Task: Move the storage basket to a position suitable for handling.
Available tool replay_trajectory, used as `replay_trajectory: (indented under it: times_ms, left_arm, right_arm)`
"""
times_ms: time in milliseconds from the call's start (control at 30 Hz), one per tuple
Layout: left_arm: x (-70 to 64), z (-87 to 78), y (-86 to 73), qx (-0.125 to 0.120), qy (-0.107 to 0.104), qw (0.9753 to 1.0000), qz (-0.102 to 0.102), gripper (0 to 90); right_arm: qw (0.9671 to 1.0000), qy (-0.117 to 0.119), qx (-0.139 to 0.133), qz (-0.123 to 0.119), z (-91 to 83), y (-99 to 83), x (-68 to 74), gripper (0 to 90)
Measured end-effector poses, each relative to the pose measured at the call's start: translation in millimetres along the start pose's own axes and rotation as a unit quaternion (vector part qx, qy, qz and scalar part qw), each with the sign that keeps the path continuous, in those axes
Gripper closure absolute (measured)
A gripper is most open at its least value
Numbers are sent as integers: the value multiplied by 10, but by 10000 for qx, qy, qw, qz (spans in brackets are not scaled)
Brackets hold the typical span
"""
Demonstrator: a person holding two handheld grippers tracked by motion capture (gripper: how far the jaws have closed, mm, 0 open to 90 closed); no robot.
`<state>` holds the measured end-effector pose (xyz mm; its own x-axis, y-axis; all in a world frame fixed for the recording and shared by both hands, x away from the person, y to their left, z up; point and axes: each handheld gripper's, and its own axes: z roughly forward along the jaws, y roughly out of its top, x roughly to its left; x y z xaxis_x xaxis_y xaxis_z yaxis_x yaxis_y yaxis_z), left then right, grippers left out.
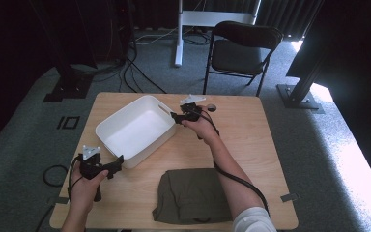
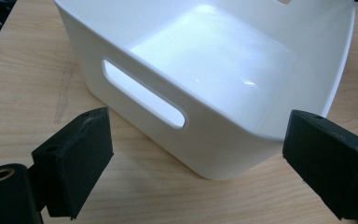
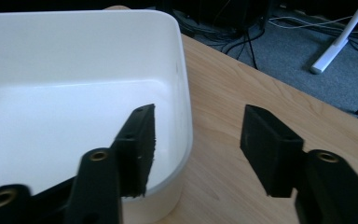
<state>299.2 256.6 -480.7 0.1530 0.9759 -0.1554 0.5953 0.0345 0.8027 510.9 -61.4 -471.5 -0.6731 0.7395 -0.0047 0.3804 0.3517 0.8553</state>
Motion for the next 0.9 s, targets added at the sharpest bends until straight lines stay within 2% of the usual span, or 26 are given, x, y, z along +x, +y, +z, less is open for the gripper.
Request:
replay_trajectory:
  times_ms: [67, 100, 200, 267, 367, 400, 467, 500, 533, 567, 667, 800, 867, 900]
  left_arm:
    - [-6, -6, 43, -141, 110, 9998, -47, 163]
    - [-2, -3, 65, -174, 101, 9998, -95, 164]
    - [35, 59, 120, -122, 225, 9996, -153, 218]
    - [61, 120, 127, -7, 378, 9992, -86, 252]
    - [80, 211, 118, 62, 339, 9989, -306, 297]
    - [74, 232, 114, 40, 371, 9989, -286, 298]
    - [62, 265, 112, 17, 418, 9986, -317, 298]
    - [61, 280, 111, 30, 368, 9987, -362, 350]
    - [60, 297, 109, 41, 340, 9986, -414, 350]
    - [64, 310, 108, 35, 273, 9986, -460, 404]
    - [77, 331, 111, 85, 171, 9975, -682, 408]
    - [79, 335, 113, 56, 220, 9970, -746, 437]
    - [89, 329, 121, 37, 287, 9973, -679, 463]
    - [86, 328, 129, -1, 377, 9976, -580, 463]
  right_arm:
    - [10000, -11, 22, -17, 29, 17, 13, 473]
    - [10000, -15, 30, -28, 46, 24, 22, 478]
    - [9999, -76, 90, -110, 102, 38, 47, 514]
    - [9997, -101, 171, -107, 136, 36, 57, 540]
    - [9992, -263, 274, -102, 174, 22, 60, 559]
    - [9991, -300, 287, -64, 184, 16, 58, 604]
    - [9992, -261, 307, -51, 191, 9, 53, 628]
    - [9990, -261, 373, -46, 201, -7, 48, 687]
    - [9990, -261, 373, -46, 201, -7, 48, 687]
    - [9991, -221, 373, -2, 197, -5, 58, 733]
    - [9988, -267, 395, -135, 192, 4, 89, 769]
    - [9982, -293, 483, -214, 187, 3, 143, 814]
    - [9981, -294, 507, -170, 170, 2, 157, 818]
    - [9981, -294, 507, -170, 170, 2, 157, 817]
